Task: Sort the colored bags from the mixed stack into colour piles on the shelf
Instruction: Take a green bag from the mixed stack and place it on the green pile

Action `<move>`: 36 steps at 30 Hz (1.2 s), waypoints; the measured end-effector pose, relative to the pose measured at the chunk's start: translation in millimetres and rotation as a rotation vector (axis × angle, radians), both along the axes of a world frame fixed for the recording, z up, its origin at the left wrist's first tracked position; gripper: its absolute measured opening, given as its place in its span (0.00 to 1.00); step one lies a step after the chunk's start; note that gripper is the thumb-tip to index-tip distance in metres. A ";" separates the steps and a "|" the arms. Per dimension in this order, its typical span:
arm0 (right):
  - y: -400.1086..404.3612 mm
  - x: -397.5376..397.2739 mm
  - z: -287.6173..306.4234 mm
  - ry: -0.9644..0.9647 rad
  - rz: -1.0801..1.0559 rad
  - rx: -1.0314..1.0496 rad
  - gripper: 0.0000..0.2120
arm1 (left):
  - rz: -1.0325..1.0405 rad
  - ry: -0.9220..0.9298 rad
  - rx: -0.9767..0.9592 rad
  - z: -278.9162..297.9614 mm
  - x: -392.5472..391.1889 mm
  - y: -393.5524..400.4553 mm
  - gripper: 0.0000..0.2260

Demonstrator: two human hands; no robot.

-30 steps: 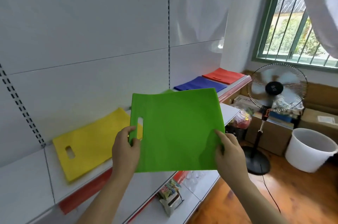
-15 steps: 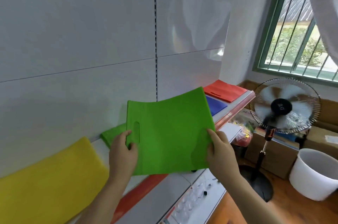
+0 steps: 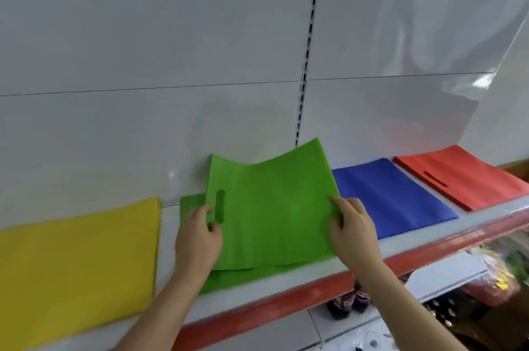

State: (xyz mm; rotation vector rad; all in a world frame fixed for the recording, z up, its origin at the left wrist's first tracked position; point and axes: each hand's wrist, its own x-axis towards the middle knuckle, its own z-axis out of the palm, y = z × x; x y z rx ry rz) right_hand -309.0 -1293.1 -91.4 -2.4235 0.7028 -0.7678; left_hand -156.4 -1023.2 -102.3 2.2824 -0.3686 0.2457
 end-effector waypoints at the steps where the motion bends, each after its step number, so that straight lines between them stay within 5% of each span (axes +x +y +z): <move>1: -6.7 8.2 -1.6 0.016 0.031 0.005 0.24 | 0.033 -0.005 0.048 -1.7 -1.3 -1.0 0.20; 8: -17.0 37.5 -23.1 0.131 0.188 0.023 0.21 | 0.241 -0.031 0.366 -12.7 -19.8 12.4 0.20; 21: -3.7 35.9 -31.4 0.403 0.202 -0.209 0.19 | 0.237 -0.055 0.679 -16.2 -26.9 26.7 0.13; 28: -1.7 34.6 -26.5 0.536 0.217 -0.319 0.20 | 0.224 -0.054 0.738 -13.8 -26.9 25.5 0.18; 36: 20.5 32.9 -23.9 0.447 0.301 -0.365 0.30 | 0.302 -0.230 0.604 -8.2 -44.8 40.8 0.20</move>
